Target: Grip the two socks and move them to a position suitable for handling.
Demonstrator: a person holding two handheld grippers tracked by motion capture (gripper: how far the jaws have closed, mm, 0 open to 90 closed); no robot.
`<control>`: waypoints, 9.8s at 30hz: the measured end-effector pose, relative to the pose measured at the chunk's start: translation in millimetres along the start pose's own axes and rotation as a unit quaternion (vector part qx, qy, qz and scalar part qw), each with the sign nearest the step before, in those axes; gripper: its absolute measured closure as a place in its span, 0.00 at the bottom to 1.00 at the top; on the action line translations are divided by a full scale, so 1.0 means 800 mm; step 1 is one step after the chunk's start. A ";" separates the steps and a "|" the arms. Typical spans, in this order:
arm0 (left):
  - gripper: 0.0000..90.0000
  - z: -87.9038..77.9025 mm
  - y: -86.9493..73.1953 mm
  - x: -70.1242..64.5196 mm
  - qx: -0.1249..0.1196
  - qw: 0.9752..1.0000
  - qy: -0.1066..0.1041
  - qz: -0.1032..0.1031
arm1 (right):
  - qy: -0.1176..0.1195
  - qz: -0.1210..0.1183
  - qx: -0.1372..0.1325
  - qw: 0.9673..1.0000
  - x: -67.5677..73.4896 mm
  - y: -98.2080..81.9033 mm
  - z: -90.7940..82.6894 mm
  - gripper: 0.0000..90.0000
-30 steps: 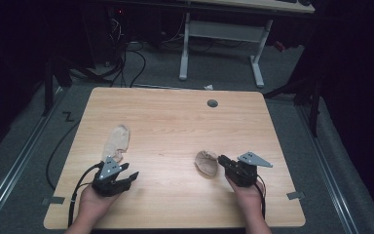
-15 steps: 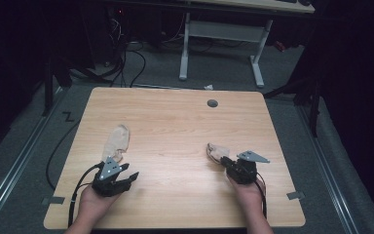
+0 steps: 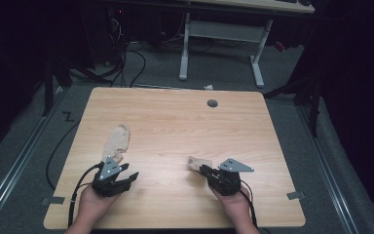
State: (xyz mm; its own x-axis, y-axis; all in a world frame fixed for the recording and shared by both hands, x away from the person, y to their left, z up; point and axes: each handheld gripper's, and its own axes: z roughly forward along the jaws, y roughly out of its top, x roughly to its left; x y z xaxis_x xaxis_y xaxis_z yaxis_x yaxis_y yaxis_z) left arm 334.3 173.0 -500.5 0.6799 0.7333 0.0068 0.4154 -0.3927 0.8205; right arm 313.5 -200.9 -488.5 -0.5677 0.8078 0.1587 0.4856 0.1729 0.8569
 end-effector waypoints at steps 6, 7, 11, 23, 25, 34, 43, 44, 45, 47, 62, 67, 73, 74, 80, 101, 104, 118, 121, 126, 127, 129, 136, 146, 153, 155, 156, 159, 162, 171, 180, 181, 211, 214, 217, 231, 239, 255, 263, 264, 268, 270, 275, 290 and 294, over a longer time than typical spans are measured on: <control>0.55 0.000 0.000 0.000 0.000 1.000 -0.001 0.000 | 0.005 -0.015 -0.042 0.999 0.015 0.017 -0.023 0.92; 0.55 0.001 0.000 0.000 0.001 1.000 -0.001 0.000 | 0.005 -0.015 -0.048 0.999 0.016 0.019 -0.027 0.92; 0.55 0.001 0.001 -0.001 0.002 1.000 -0.002 0.002 | -0.006 0.003 -0.054 0.999 0.003 0.021 -0.029 0.92; 0.55 0.001 0.001 -0.001 0.003 1.000 -0.003 0.005 | -0.064 0.050 -0.017 0.997 -0.053 -0.002 -0.013 0.92; 0.55 0.001 0.001 -0.002 0.002 1.000 -0.003 0.005 | -0.075 0.050 -0.014 0.996 -0.059 -0.004 -0.013 0.92; 0.55 0.000 0.001 -0.001 0.002 1.000 -0.003 0.005 | -0.109 0.062 0.001 0.992 -0.086 -0.015 -0.016 0.90; 0.55 0.000 0.001 -0.001 0.003 1.000 -0.002 0.007 | -0.137 0.019 0.017 0.990 -0.089 -0.018 -0.028 0.77; 0.55 0.000 0.001 -0.001 0.003 1.000 -0.002 0.007 | -0.138 0.015 0.019 0.990 -0.088 -0.018 -0.030 0.77; 0.55 0.000 0.001 -0.001 0.003 1.000 -0.003 0.007 | -0.138 0.009 0.020 0.990 -0.087 -0.017 -0.031 0.77; 0.55 0.000 0.001 -0.001 0.002 1.000 -0.002 0.007 | -0.135 -0.002 0.023 0.991 -0.085 -0.016 -0.032 0.77; 0.55 0.003 0.001 -0.003 0.007 1.000 -0.003 0.010 | -0.113 -0.070 0.132 0.982 -0.073 -0.024 0.015 0.99; 0.55 -0.001 0.000 0.000 0.006 1.000 0.000 0.008 | -0.095 -0.054 0.140 0.984 -0.068 -0.036 -0.002 0.98; 0.55 0.000 0.000 0.002 0.006 1.000 0.001 0.007 | -0.080 -0.073 0.148 0.983 -0.047 -0.047 -0.017 0.98; 0.55 0.000 0.000 0.003 0.007 1.000 0.002 0.006 | -0.075 -0.075 0.149 0.983 -0.042 -0.049 -0.019 0.98; 0.55 0.001 0.000 0.009 0.007 1.000 0.012 0.001 | -0.034 -0.084 0.151 0.984 -0.020 -0.050 -0.011 0.97; 0.56 0.028 -0.026 0.094 0.059 0.990 0.109 -0.066 | -0.004 -0.124 0.124 0.985 0.012 -0.037 0.004 0.94; 0.60 0.032 -0.027 0.093 0.068 0.990 0.107 -0.064 | -0.004 -0.125 0.124 0.984 0.012 -0.037 0.004 0.94; 0.92 0.031 -0.017 0.074 0.071 0.993 0.077 -0.050 | -0.019 -0.118 0.112 0.986 0.007 -0.035 -0.001 0.94; 0.92 0.033 -0.013 0.062 0.071 0.995 0.057 -0.042 | -0.018 -0.114 0.114 0.987 0.006 -0.036 -0.002 0.94; 0.92 0.044 -0.003 0.024 0.073 0.997 0.021 -0.010 | -0.021 -0.116 0.114 0.986 0.006 -0.035 -0.002 0.94; 0.92 0.047 -0.001 0.015 0.074 0.997 0.013 -0.004 | -0.021 -0.116 0.113 0.987 0.005 -0.035 -0.002 0.94; 0.92 0.053 0.005 -0.004 0.074 0.997 -0.006 0.006 | -0.025 -0.114 0.109 0.987 0.003 -0.035 -0.003 0.94; 0.92 0.076 0.026 -0.060 0.065 0.996 -0.054 0.026 | -0.044 -0.095 0.107 0.989 -0.010 -0.036 -0.008 0.94; 0.84 0.052 0.035 -0.047 0.003 0.999 -0.039 0.005 | -0.047 -0.070 0.127 0.988 -0.032 -0.043 -0.004 0.94; 0.93 0.075 0.021 -0.051 0.065 0.997 -0.032 0.035 | -0.039 -0.078 0.137 0.987 -0.027 -0.044 0.000 0.94; 0.94 0.079 0.019 -0.054 0.074 0.996 -0.034 0.040 | -0.033 -0.074 0.139 0.987 -0.026 -0.046 -0.002 0.94; 0.94 0.080 0.018 -0.055 0.076 0.996 -0.036 0.041 | -0.027 -0.073 0.140 0.987 -0.024 -0.047 -0.004 0.94; 0.94 0.082 0.019 -0.062 0.075 0.995 -0.047 0.043 | -0.016 -0.077 0.145 0.986 -0.018 -0.050 -0.009 0.93; 0.93 0.086 0.022 -0.070 0.074 0.994 -0.057 0.050 | -0.008 -0.086 0.150 0.985 -0.012 -0.050 -0.011 0.93; 0.92 0.116 0.040 -0.085 0.066 0.991 -0.097 0.061 | 0.028 -0.088 0.156 0.983 0.005 -0.050 -0.003 0.92; 0.84 0.125 0.054 -0.091 0.043 0.992 -0.101 0.061 | 0.039 -0.088 0.156 0.983 0.011 -0.050 0.000 0.91; 0.83 0.120 0.055 -0.087 0.038 0.993 -0.098 0.056 | 0.036 -0.089 0.153 0.983 0.012 -0.050 -0.001 0.91; 0.56 0.035 0.004 -0.001 0.023 0.999 0.004 -0.024 | 0.007 -0.091 0.112 0.989 0.020 0.009 0.084 0.84; 0.56 0.037 0.004 -0.002 0.021 0.999 0.004 -0.025 | 0.008 -0.099 0.125 0.987 0.025 0.005 0.089 0.84; 0.56 0.037 0.004 -0.004 0.024 1.000 0.003 -0.020 | 0.001 -0.100 0.134 0.986 0.025 0.002 0.092 0.86; 0.55 0.037 0.004 -0.002 0.024 1.000 -0.001 -0.017 | -0.018 -0.089 0.096 0.991 0.014 0.006 0.068 0.91; 0.55 0.039 0.005 -0.005 0.026 1.000 -0.004 -0.013 | -0.002 -0.127 0.142 0.982 0.033 0.000 0.091 0.89; 0.59 0.128 0.055 0.009 0.041 0.999 0.004 -0.035 | 0.015 -0.125 0.151 0.980 0.019 -0.014 0.063 0.96; 0.93 0.146 0.054 0.008 0.055 0.997 -0.007 -0.048 | 0.007 -0.119 0.150 0.982 0.013 -0.016 0.061 0.96; 0.94 0.141 0.052 0.005 0.058 0.997 -0.008 -0.043 | 0.003 -0.116 0.149 0.982 0.011 -0.017 0.061 0.96; 0.94 0.125 0.045 -0.003 0.072 0.997 -0.015 -0.033 | -0.015 -0.101 0.144 0.984 -0.001 -0.017 0.058 0.96; 0.94 0.116 0.043 -0.012 0.084 0.996 -0.022 -0.018 | -0.028 -0.096 0.142 0.985 -0.007 -0.016 0.057 0.96; 0.90 0.093 0.030 -0.035 0.093 0.995 -0.038 -0.001 | -0.052 -0.086 0.137 0.985 -0.017 -0.015 0.060 0.92; 0.75 0.098 0.027 -0.027 0.063 0.997 -0.031 -0.033 | -0.059 -0.035 0.100 0.993 -0.033 0.000 0.065 0.81; 0.84 0.101 0.026 -0.026 0.065 0.997 -0.036 -0.036 | -0.044 -0.029 0.121 0.991 -0.031 -0.002 0.074 0.79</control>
State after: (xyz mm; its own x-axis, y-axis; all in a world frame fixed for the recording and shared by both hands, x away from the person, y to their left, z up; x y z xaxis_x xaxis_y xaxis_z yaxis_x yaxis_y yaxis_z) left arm 377.7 104.1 -529.7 0.6851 0.7224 -0.0939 0.5365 -0.4131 0.7359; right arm 366.3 -188.1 -523.2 -0.5437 0.8372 0.0596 0.6058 0.3423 0.7183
